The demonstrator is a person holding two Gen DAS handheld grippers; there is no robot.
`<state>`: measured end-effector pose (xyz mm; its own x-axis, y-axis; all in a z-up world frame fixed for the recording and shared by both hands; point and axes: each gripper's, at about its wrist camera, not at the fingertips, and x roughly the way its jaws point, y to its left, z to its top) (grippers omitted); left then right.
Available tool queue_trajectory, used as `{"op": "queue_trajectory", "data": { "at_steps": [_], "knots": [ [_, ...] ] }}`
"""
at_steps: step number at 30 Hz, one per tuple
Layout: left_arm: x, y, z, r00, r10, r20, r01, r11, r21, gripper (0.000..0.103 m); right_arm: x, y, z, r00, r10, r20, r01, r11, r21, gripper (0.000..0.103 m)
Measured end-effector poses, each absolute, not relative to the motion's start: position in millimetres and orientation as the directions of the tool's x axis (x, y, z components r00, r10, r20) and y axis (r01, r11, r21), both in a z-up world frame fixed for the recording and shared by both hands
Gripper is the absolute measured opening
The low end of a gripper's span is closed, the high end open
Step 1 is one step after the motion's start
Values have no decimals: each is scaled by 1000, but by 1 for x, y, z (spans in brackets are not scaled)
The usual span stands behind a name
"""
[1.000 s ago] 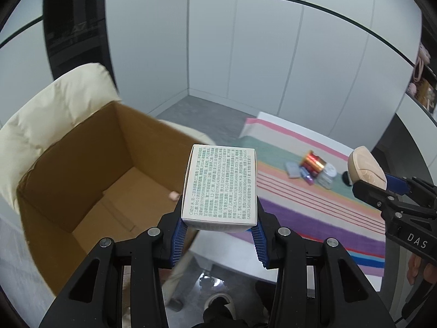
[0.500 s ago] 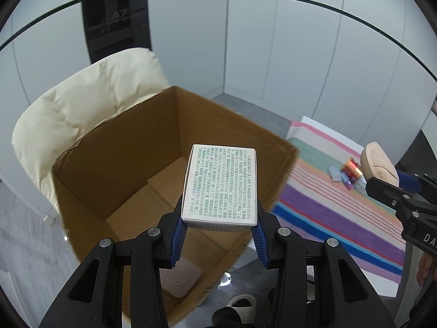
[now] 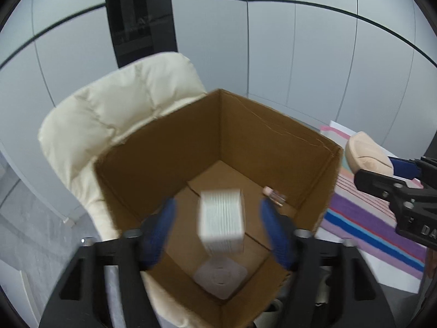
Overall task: Organize objects
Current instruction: 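Drop the cream box from the left tool while the right tool drops the beige puff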
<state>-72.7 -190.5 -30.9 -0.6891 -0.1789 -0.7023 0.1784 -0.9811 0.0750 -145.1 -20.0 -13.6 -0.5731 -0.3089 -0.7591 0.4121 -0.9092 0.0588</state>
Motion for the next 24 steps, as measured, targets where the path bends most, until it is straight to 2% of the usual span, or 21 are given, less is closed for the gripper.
{"op": "queue_trajectory", "data": {
  "at_steps": [2, 3, 8, 20, 23, 24],
  "knots": [
    [-66, -195, -27, -701, -219, -678, 204, -974, 103, 102, -146, -30, -15, -567, -315, -761, 418, -906, 63, 58],
    [-61, -199, -24, -709, -241, -663, 223, -968, 113, 103, -147, -35, -15, -564, -320, -761, 425, -903, 65, 58],
    [-47, -220, -19, -707, -270, -654, 266, -958, 108, 103, -147, -61, -15, -552, -340, -762, 459, -886, 64, 58],
    [-26, -271, -26, -653, -300, -695, 370, -928, 54, 103, -144, -116, -23, -507, -367, -780, 529, -847, 54, 58],
    [-22, -274, -26, -648, -309, -696, 380, -923, 56, 103, -144, -124, -27, -498, -371, -783, 536, -842, 58, 61],
    [-22, -274, -26, -648, -310, -696, 380, -923, 58, 103, -143, -126, -27, -501, -370, -782, 537, -842, 54, 65]
  ]
}}
